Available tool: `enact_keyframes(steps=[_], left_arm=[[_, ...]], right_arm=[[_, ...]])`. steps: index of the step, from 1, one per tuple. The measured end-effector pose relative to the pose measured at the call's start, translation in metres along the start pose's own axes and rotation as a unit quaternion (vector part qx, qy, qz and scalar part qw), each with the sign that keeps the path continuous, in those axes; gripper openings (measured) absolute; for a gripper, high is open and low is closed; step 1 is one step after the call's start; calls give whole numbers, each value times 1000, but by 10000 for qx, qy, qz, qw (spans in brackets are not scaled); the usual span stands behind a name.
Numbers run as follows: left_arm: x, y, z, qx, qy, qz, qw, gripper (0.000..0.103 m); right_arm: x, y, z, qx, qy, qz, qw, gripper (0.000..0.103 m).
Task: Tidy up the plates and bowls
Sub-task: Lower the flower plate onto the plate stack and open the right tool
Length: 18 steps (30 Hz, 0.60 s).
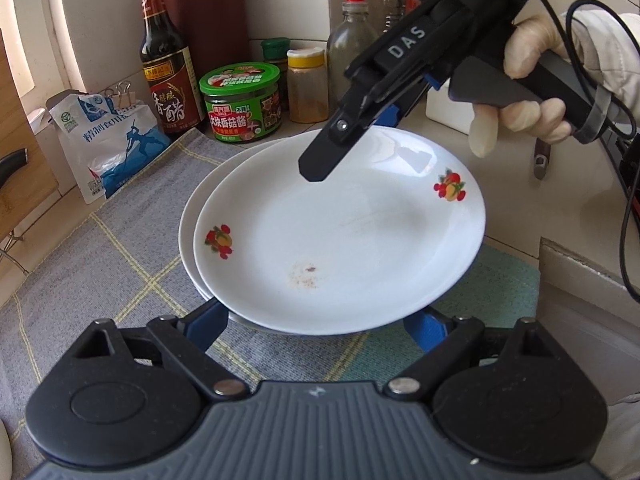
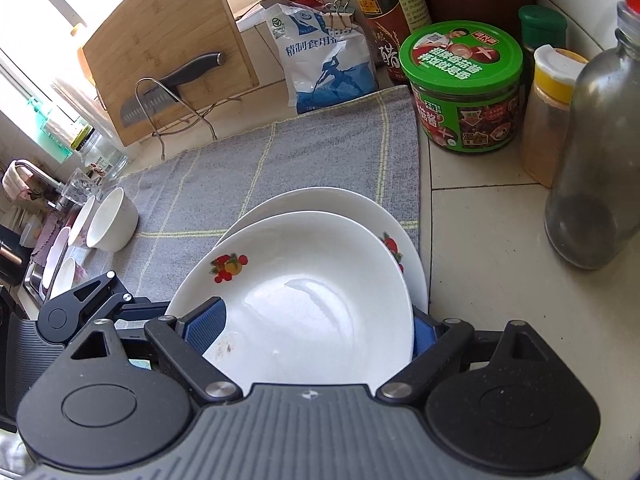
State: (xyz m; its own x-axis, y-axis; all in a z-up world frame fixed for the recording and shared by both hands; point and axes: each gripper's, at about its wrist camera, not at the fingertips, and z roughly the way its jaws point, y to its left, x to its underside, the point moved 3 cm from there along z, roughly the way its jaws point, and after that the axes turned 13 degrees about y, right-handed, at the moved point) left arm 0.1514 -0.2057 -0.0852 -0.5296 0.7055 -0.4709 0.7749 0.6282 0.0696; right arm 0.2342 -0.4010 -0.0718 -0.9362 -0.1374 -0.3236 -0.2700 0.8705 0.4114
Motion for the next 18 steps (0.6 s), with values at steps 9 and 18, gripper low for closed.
enact_keyframes(steps=[9,18], left_arm=[[-1,3,2,-39,-68,77,9999,95],[0,3,0,-6,-115,34,9999,94]], right_arm=[[5,3,-7,98,-57,10,9999,94],[8,9,-10,324,-57,8,9995,94]])
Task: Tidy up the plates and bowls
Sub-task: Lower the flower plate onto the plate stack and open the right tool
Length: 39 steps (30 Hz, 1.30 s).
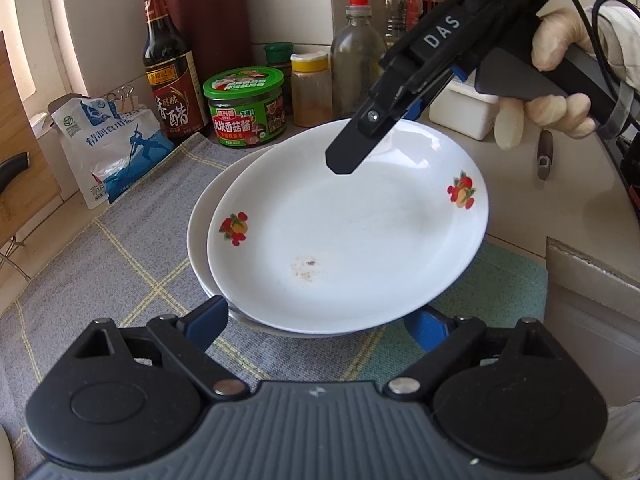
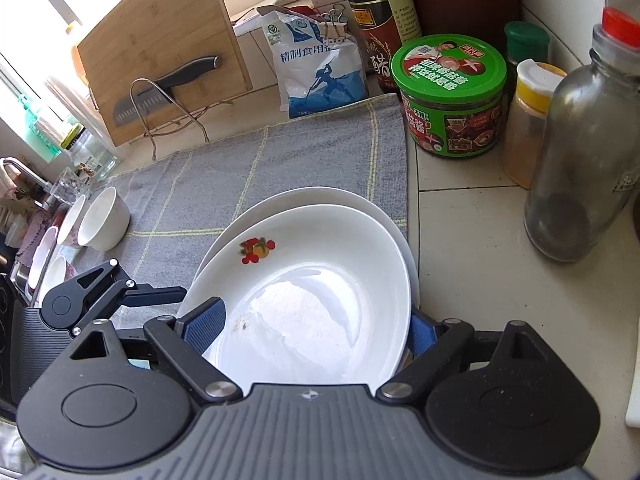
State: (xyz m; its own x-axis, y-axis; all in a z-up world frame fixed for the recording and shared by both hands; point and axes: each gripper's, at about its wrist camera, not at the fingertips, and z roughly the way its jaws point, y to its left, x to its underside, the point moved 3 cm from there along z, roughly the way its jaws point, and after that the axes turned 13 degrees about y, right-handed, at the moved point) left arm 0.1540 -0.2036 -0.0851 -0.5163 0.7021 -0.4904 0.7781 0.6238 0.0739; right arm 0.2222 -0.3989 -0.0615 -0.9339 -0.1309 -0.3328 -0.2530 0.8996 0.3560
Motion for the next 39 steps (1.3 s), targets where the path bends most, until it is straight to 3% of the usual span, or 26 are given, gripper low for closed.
enact_keyframes(steps=[16,21,28,35,39], left_arm=[[4,4,-8,-1,-104,-38,9999,94],[8,10,-17,-29,-251,-171,9995,96],[19,21,-38,-331,-490,-469,9971,98],[36,35,-58,-752,-615,-997,9903,99],[47,42,-66,-936,-594,-1360,9845,99]], right_arm=[[5,5,-2,495,36,-20,9988,100],[6,19,-13,664,-203,-155,9975,103],[10,55,-22,1313,-849,-478,9865,103],[15,88,-24,2052,-1679,-456,9631,103],[12,106,-14,2278,-1799,-774,9538,103]])
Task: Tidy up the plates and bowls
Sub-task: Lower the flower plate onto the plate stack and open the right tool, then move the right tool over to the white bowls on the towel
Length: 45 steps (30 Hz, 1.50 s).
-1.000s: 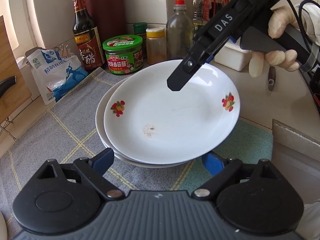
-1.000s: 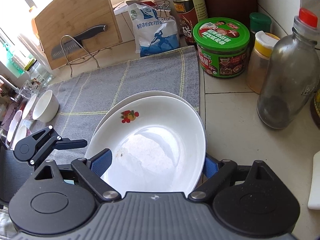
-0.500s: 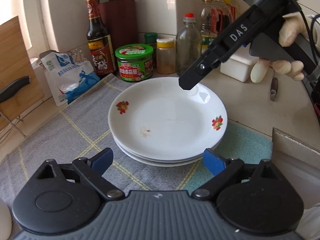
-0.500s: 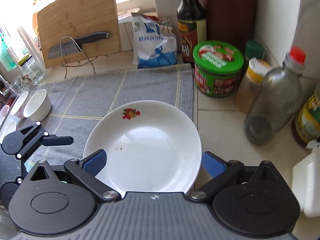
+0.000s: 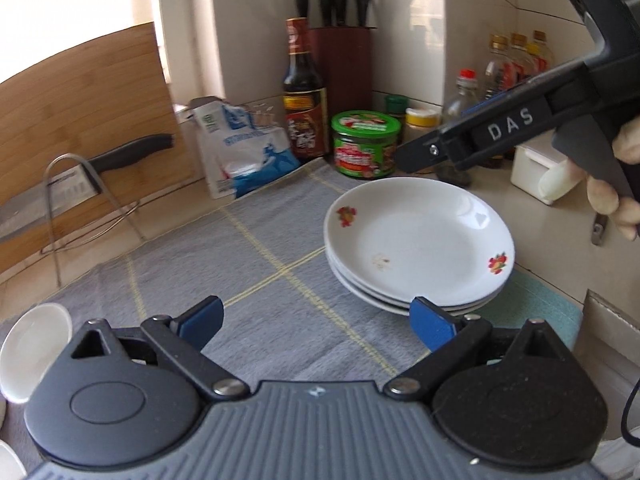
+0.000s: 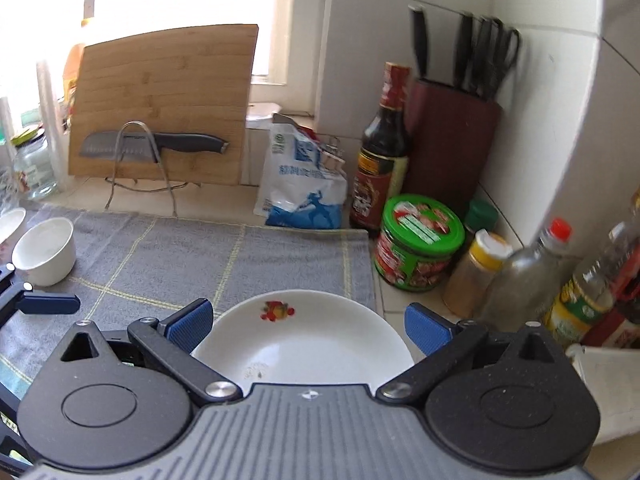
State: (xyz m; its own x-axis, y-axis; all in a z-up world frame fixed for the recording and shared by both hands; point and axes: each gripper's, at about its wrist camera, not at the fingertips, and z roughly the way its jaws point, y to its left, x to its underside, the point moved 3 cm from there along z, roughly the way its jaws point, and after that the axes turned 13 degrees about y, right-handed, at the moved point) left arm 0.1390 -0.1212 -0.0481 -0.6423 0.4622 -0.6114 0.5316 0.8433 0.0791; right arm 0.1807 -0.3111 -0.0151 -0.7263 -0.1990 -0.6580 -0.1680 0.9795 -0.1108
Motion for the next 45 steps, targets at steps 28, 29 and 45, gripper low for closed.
enact_keyframes(steps=[28,29,45], left_arm=[[117,112,-105,-1923,159,-1680,9667,99],[123,117,-108,-1942,174,-1716,9657,99],[183,165,-101,-1727,485,-1821,9668,99]], right_arm=[[-21,202,13,-1718,7,-2026,9641,103],[-22,210,13,-1761,20,-2048,9628,103],[-26,304,26,-2414,526,-2326,9406,103]])
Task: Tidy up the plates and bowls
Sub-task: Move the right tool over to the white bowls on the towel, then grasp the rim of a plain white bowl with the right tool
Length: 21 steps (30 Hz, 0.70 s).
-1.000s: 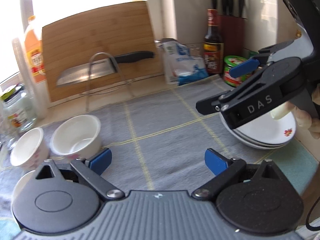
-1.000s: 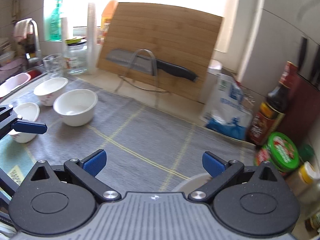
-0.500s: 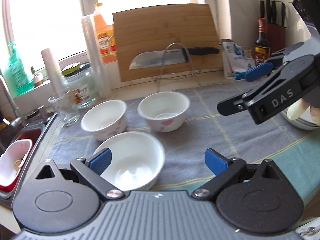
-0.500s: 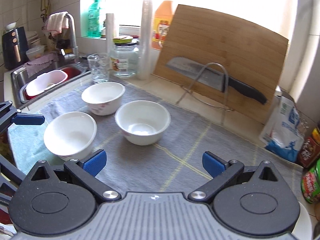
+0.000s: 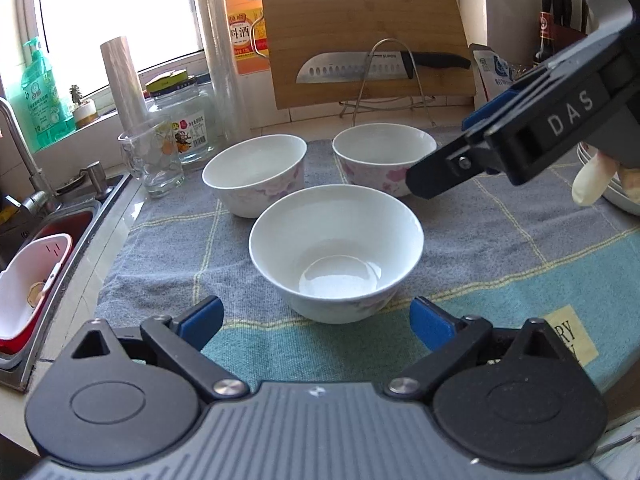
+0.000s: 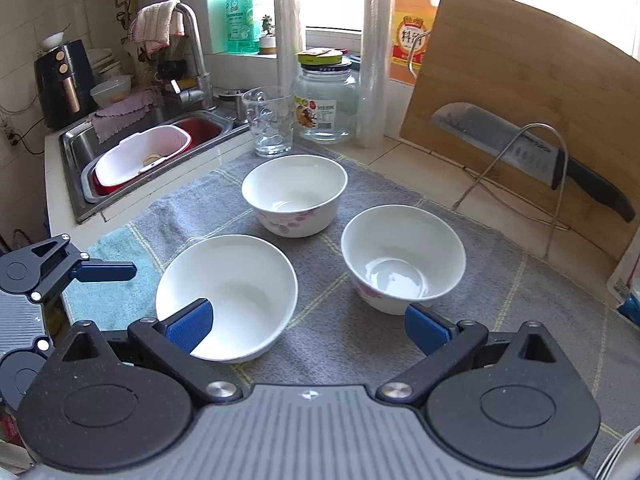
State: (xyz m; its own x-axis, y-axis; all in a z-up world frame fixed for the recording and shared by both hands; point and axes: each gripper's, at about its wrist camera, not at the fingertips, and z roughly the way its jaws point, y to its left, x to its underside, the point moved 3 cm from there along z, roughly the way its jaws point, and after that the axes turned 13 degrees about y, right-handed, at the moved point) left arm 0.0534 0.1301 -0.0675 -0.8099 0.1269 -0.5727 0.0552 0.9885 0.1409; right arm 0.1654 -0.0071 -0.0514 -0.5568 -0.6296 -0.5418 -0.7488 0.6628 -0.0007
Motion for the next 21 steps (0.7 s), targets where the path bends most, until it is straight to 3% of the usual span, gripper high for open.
enact_keyframes(steps=[16,21], left_arm=[[-3,-4,19,203,-148,218,9994,98],[-5,-4,20,260,-191,273,9991,92]], right_arm=[[-24,25,51,-713,385,-230,9964,102],[-28,24,60,-896,486,-213,9946,95]])
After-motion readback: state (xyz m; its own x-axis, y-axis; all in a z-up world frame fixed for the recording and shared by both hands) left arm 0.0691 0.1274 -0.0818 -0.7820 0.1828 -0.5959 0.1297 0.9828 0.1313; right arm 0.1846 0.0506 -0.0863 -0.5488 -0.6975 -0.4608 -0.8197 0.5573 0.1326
